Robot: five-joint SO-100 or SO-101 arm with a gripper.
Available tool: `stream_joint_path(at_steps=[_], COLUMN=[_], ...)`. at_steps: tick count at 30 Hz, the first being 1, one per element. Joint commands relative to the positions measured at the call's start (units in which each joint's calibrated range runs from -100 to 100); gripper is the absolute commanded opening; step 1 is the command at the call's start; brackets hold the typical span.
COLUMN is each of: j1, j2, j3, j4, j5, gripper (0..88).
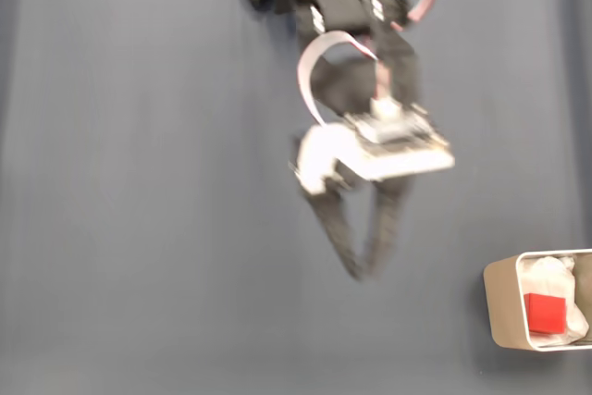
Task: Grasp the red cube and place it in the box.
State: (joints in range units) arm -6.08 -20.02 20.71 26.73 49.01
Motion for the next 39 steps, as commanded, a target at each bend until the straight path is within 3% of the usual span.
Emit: stream_joint_path(at_steps=[1,11,18,29,39], j1=[3.8,5.2,5.2,4.7,4.7], j2=[-17.0,-56.8,-73.7,-80.0,-80.0], j3=[14.7,58.4,74.6,79.1,79.1], j4=[-1.2,4.7,15.5,39.2,49.0], j5=[-0.7,-1.3,-1.8,-1.9,-0.9], gripper=[0.0,0.0,0.0,0.0,0.0])
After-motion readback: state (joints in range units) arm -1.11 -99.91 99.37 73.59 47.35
